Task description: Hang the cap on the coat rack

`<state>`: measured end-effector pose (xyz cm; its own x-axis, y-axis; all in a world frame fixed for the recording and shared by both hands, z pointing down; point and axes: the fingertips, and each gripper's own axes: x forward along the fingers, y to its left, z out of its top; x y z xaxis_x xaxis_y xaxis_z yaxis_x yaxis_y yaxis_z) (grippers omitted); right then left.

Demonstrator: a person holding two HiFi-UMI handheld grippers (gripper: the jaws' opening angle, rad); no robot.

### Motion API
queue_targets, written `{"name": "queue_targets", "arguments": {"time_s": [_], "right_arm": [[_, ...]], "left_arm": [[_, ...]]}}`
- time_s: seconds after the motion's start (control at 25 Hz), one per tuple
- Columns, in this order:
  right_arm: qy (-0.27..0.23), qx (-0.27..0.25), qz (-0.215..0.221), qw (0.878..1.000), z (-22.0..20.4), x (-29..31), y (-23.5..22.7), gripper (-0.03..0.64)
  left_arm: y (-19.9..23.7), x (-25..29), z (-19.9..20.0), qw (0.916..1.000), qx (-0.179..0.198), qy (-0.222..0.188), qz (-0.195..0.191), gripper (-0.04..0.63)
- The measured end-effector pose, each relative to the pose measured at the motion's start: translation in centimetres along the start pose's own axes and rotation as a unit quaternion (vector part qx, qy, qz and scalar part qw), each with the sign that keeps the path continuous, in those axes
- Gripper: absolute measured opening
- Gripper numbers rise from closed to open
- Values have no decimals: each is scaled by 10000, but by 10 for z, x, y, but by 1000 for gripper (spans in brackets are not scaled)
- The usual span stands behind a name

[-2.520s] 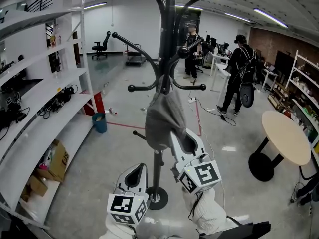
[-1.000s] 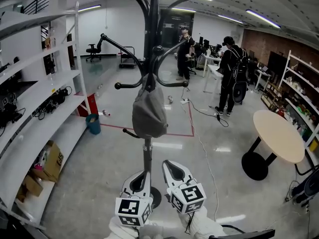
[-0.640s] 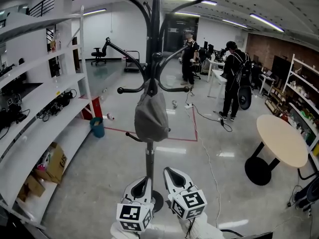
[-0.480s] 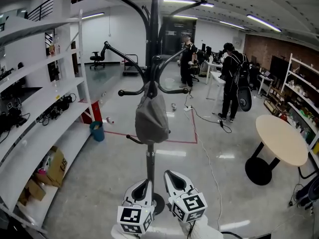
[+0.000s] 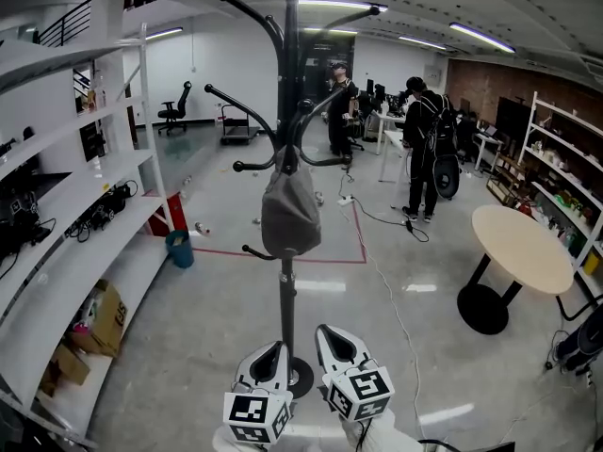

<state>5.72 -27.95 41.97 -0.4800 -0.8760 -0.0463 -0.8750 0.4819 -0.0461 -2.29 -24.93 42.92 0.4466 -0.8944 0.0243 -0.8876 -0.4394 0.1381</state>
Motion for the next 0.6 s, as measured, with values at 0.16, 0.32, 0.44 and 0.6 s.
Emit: {"name": "queue_targets", "arguments": {"time_s": [0.16, 0.32, 0.44, 0.6], "right_arm": [[-21, -155, 79, 9998, 8, -7, 10, 15], [-17, -269, 137, 9995, 8, -8, 17, 15], [-11, -305, 155, 9994, 10, -10, 19, 15], [-56, -318, 139, 9994, 11, -15, 15, 11]], "left_arm": [[-2, -5, 4, 9999, 17, -76, 65, 3], [1, -6, 6, 9997, 51, -143, 205, 3], [1, -5, 8, 9996, 29, -162, 225, 3], [-4, -4, 9, 9995, 25, -181, 255, 3]]}}
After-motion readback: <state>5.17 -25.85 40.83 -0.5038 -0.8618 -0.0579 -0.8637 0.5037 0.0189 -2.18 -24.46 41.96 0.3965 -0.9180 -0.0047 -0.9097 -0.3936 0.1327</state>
